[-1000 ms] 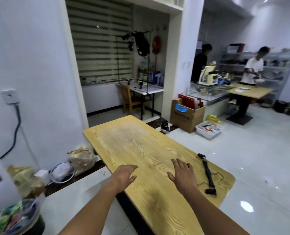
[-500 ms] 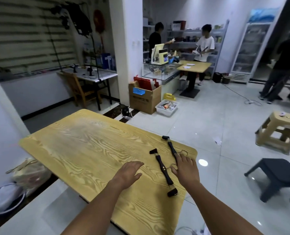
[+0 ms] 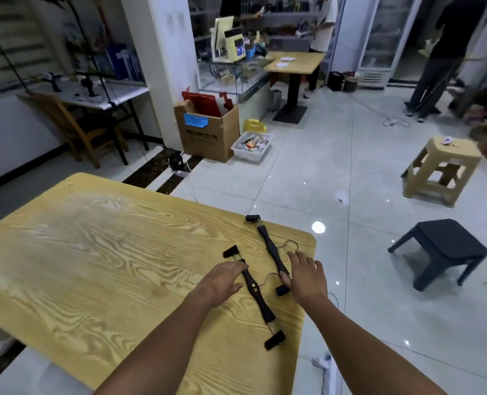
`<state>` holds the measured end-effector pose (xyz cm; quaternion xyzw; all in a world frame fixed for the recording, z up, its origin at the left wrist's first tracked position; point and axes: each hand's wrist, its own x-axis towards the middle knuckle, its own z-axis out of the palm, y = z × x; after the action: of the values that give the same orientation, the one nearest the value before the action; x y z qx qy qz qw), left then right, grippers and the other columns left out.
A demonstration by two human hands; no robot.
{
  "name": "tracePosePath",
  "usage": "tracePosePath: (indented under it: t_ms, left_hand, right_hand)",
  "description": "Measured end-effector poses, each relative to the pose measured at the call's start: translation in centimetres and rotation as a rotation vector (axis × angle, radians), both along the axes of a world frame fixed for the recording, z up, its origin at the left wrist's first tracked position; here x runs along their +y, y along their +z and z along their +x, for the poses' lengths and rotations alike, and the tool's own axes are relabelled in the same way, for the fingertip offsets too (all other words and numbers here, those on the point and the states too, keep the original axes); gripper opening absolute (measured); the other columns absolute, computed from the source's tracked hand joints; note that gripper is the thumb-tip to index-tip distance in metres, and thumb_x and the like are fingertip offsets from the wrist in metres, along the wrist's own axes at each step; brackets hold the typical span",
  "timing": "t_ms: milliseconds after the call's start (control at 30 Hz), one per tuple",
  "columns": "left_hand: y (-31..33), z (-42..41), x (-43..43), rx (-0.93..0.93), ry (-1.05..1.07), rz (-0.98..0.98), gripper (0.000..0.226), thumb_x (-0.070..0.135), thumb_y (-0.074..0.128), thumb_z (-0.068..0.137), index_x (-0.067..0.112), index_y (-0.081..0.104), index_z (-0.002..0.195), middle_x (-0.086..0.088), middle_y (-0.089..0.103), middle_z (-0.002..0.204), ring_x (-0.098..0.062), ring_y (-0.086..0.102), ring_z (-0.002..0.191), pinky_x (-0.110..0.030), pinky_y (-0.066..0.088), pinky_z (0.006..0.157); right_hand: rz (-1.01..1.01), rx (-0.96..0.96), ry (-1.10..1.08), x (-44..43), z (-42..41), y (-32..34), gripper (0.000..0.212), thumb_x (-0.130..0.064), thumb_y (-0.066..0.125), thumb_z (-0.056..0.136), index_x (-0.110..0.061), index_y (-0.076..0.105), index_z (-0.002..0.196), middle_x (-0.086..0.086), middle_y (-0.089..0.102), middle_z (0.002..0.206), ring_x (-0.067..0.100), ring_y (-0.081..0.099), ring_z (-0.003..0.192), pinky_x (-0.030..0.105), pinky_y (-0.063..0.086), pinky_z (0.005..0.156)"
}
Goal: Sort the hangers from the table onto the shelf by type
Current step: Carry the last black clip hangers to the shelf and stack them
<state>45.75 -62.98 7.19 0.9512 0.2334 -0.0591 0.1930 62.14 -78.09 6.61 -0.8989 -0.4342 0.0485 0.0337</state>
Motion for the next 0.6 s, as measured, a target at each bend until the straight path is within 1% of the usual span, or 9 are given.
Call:
tracePosePath:
  t_ms: [133, 300, 467, 533, 600]
  left_hand:
    - [-2.0, 2.4, 1.0, 0.038, -0.052, -0.021, 0.053, 0.025, 0.048, 0.097, 0.018, 0.029, 0.146, -0.001, 0.033, 0.151, -0.017, 0.028, 0.14, -0.026, 0.022, 0.116]
    - [-5.0, 5.0, 2.6, 0.134, -0.142, -0.024, 0.059, 0.027, 0.055, 0.094, 0.02, 0.028, 0.146, -0.001, 0.033, 0.151, -0.018, 0.029, 0.139, -0.029, 0.022, 0.117]
    - [-7.2, 7.0, 3.9, 0.247, -0.297, -0.024, 0.065, 0.026, 0.058, 0.092, 0.019, 0.025, 0.148, -0.001, 0.028, 0.153, -0.02, 0.024, 0.141, -0.031, 0.019, 0.118]
    - [-7.9, 7.6, 4.4, 0.289, -0.379, -0.003, 0.064, 0.028, 0.059, 0.091, 0.019, 0.028, 0.147, -0.002, 0.031, 0.151, -0.021, 0.026, 0.14, -0.031, 0.02, 0.117]
    - [-8.4, 8.1, 5.1, 0.326, -0.461, 0.036, 0.061, 0.031, 0.06, 0.09, 0.019, 0.034, 0.143, -0.003, 0.038, 0.144, -0.022, 0.032, 0.134, -0.031, 0.024, 0.113]
  right_hand:
    - [-0.054, 0.026, -0.021, 1.3, 1.4, -2.1, 0.058, -0.048, 0.035, 0.098, -0.018, 0.026, 0.147, 0.006, 0.036, 0.148, 0.026, 0.039, 0.133, 0.038, 0.024, 0.112]
    - [-0.111, 0.078, -0.052, 2.7, 2.2, -4.7, 0.057, -0.043, 0.039, 0.098, -0.017, 0.025, 0.147, 0.006, 0.038, 0.146, 0.027, 0.04, 0.131, 0.038, 0.024, 0.112]
    - [-0.121, 0.112, -0.106, 3.6, 3.1, -6.7, 0.055, -0.044, 0.039, 0.098, -0.018, 0.031, 0.145, 0.005, 0.04, 0.144, 0.027, 0.04, 0.13, 0.038, 0.025, 0.109]
    - [-0.116, 0.12, -0.132, 3.9, 3.4, -7.2, 0.053, -0.044, 0.04, 0.098, -0.017, 0.034, 0.143, 0.006, 0.043, 0.142, 0.027, 0.041, 0.129, 0.039, 0.027, 0.108]
    - [-0.116, 0.107, -0.151, 4.4, 3.6, -7.5, 0.052, -0.044, 0.04, 0.098, -0.016, 0.037, 0.142, 0.007, 0.046, 0.14, 0.028, 0.043, 0.127, 0.039, 0.029, 0.106]
